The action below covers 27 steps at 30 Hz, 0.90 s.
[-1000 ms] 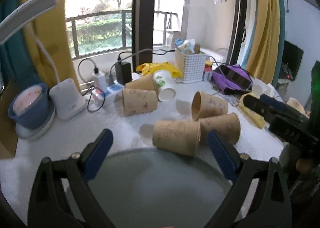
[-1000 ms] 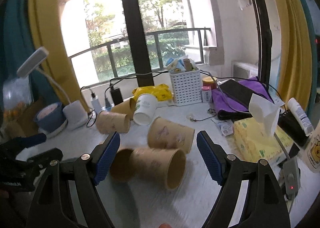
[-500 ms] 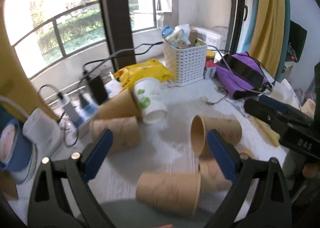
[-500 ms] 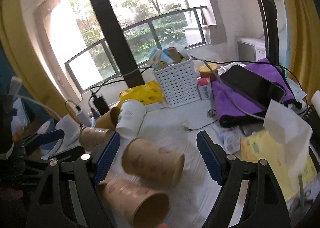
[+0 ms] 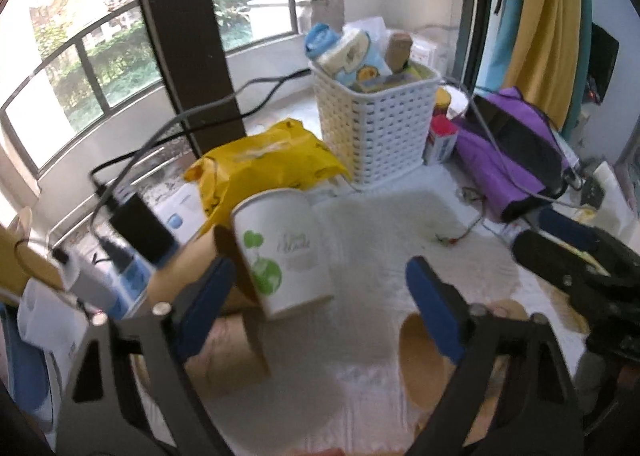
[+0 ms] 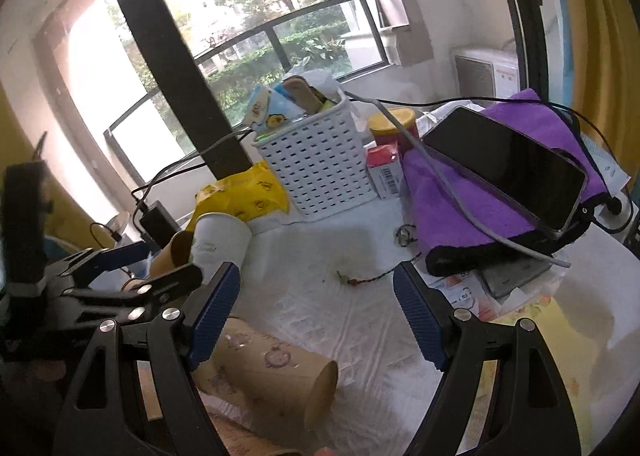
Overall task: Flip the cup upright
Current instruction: 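Close the left tool on the white paper cup's body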
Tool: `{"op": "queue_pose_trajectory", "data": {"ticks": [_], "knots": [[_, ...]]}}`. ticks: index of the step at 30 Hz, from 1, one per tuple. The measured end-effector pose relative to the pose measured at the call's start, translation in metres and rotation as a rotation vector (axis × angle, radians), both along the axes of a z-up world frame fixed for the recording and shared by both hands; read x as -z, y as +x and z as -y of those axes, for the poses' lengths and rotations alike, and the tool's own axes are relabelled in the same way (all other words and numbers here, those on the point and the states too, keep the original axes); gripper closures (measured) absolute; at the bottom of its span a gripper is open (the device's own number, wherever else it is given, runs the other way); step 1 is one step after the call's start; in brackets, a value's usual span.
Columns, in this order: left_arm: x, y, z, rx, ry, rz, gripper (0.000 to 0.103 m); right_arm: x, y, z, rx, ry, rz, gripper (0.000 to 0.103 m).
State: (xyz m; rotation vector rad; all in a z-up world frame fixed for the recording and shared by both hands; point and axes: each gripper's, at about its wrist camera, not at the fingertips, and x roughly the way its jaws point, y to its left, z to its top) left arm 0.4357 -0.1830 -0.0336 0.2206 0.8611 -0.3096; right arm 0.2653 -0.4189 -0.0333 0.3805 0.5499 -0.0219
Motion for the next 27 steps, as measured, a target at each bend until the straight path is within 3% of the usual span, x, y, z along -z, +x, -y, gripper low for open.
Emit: {"op": "queue_pose_trajectory", "data": {"ticks": [3, 6, 19, 21, 24, 27], "knots": [[0.014, 0.016, 0.006, -0.003, 0.049, -0.050, 0.026, -0.001, -0.001, 0.004, 0.014, 0.002, 0.010, 0.021], [0.026, 0.028, 0.007, -0.015, 0.070, -0.094, 0.028, -0.002, -0.004, 0.006, 0.023, 0.000, 0.023, 0.021], [0.033, 0.038, 0.014, -0.026, 0.132, -0.105, 0.037, -0.001, -0.006, 0.004, 0.013, -0.002, 0.030, 0.021], [0.028, 0.033, 0.018, 0.032, 0.089, -0.111, 0.040, -0.001, -0.008, 0.005, 0.010, 0.002, 0.037, 0.021], [0.020, 0.021, 0.033, 0.120, 0.104, -0.072, 0.040, -0.001, -0.010, 0.007, 0.013, 0.011, 0.045, 0.021], [0.024, 0.023, 0.044, 0.142, 0.128, -0.088, 0.040, -0.002, -0.012, 0.009, 0.014, 0.017, 0.051, 0.021]]}}
